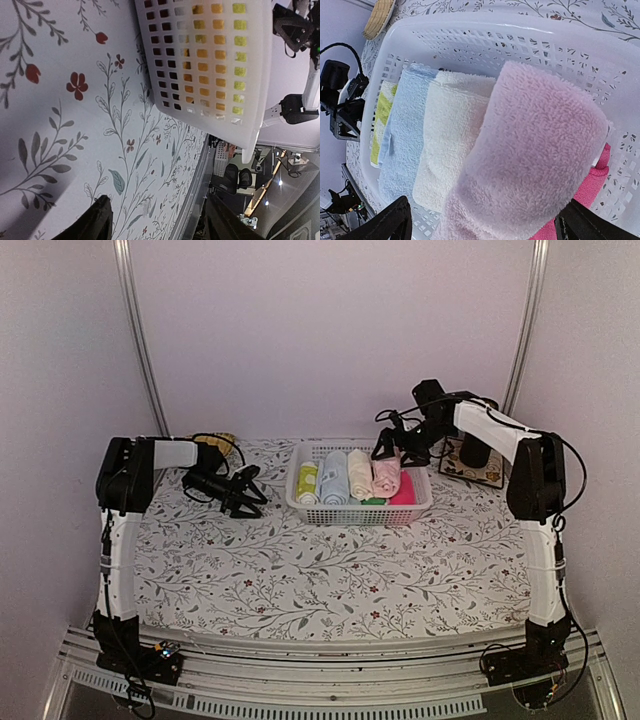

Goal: Roll the towels
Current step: Place the towel in the storage box, then reset both arms

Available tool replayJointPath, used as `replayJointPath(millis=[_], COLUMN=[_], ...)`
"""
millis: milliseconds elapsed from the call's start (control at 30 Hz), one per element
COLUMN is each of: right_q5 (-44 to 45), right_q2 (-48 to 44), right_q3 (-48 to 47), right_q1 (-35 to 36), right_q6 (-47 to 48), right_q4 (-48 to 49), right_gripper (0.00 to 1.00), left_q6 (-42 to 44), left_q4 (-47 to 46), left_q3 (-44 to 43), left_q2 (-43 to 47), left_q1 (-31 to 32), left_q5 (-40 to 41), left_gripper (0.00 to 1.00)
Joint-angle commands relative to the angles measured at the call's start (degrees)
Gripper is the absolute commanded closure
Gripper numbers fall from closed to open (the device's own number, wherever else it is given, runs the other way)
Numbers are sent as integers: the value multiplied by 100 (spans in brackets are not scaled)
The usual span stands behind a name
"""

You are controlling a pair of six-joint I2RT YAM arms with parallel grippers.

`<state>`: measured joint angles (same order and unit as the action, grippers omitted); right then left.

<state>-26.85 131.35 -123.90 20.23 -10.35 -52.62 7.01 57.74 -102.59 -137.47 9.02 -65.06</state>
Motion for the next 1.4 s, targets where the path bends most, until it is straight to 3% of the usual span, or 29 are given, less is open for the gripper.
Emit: replayJointPath(millis=[0, 567, 1033, 1167, 1300, 1367], right_q5=[156, 568, 1424, 1915, 3010, 3543], right_q2=[-345, -819, -1349, -1957, -2585, -2902], right_q3=[101, 768, 1071, 1553, 2351, 2851], right_q1=[41, 156, 220, 454, 1104, 1397], right_q6=[115, 266, 602, 766, 849, 690], right_q4=[-122, -93, -44, 440, 977, 1282], right_gripper=[1, 1, 1, 1, 1, 1], left_q6=[-65, -304, -339, -237, -150, -94], left_q4=[-127, -499, -1003, -1455, -2104, -2330], left_q3=[25, 309, 505, 822, 1353, 1627], left_q2=[191, 355, 823, 1348, 2095, 2399], left_q1=[-70, -168, -134, -131, -120, -110], left_q5=[49, 533, 1244, 1673, 2301, 2678], left_gripper=[36, 36, 35, 25, 6, 5])
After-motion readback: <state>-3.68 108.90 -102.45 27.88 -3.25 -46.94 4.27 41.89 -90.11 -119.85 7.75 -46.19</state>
